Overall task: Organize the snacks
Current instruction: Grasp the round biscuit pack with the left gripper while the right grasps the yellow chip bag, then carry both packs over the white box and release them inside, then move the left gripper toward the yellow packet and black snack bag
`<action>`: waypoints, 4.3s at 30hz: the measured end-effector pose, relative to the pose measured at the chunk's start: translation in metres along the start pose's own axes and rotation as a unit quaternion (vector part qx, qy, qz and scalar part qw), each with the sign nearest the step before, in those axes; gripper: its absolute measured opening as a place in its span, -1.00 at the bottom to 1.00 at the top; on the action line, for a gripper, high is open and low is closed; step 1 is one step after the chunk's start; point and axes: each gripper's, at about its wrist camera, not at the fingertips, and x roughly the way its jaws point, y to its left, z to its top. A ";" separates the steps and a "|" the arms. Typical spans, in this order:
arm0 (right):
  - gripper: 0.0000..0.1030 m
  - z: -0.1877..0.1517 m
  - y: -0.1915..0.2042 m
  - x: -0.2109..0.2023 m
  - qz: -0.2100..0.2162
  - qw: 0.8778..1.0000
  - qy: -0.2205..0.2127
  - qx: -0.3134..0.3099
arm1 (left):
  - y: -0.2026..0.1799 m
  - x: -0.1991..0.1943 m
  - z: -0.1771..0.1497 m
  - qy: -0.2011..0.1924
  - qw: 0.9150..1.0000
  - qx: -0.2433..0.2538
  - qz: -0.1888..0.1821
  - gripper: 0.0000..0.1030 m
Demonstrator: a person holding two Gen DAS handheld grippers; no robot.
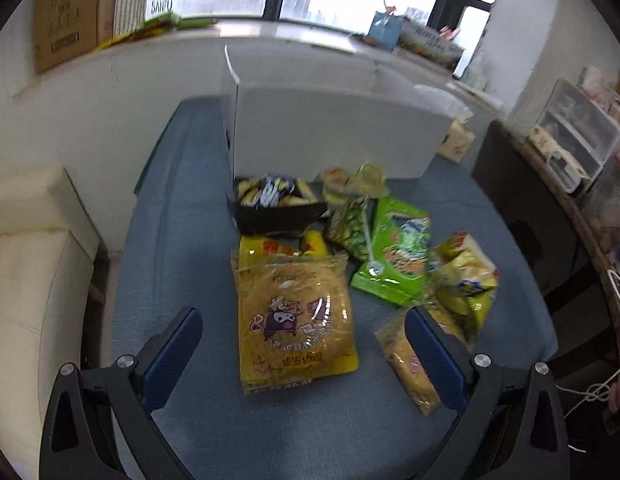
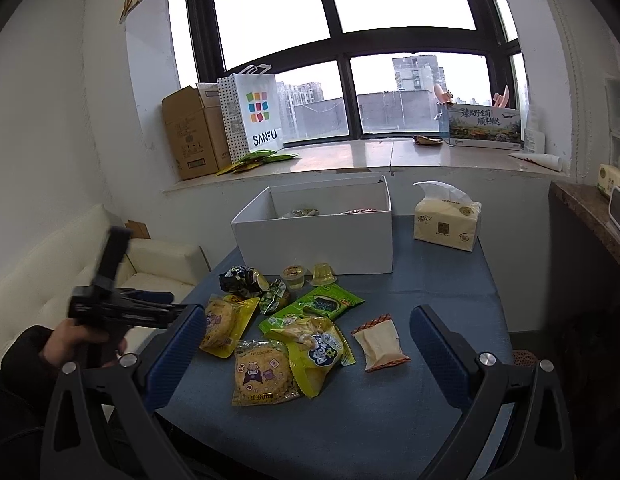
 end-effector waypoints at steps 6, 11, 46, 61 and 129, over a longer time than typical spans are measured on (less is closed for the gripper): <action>1.00 -0.003 0.006 0.007 -0.003 1.000 0.014 -0.013 | -0.005 0.042 -0.004 0.036 0.999 0.015 0.031 0.96; 1.00 -0.006 0.008 0.010 -0.006 1.000 0.022 -0.020 | 0.003 0.044 -0.007 0.036 0.999 0.003 -0.006 0.54; -0.09 -0.044 -0.013 0.155 0.035 0.987 0.157 0.004 | 0.002 -0.075 -0.006 -0.091 0.992 0.009 -0.088 0.54; -0.09 0.080 -0.023 0.084 0.083 0.993 -0.027 0.078 | -0.001 -0.102 0.093 -0.192 0.976 0.000 -0.104 0.54; 1.00 0.004 -0.004 0.004 -0.013 0.999 -0.030 -0.022 | -0.021 -0.123 0.003 -0.205 0.975 0.047 -0.065 1.00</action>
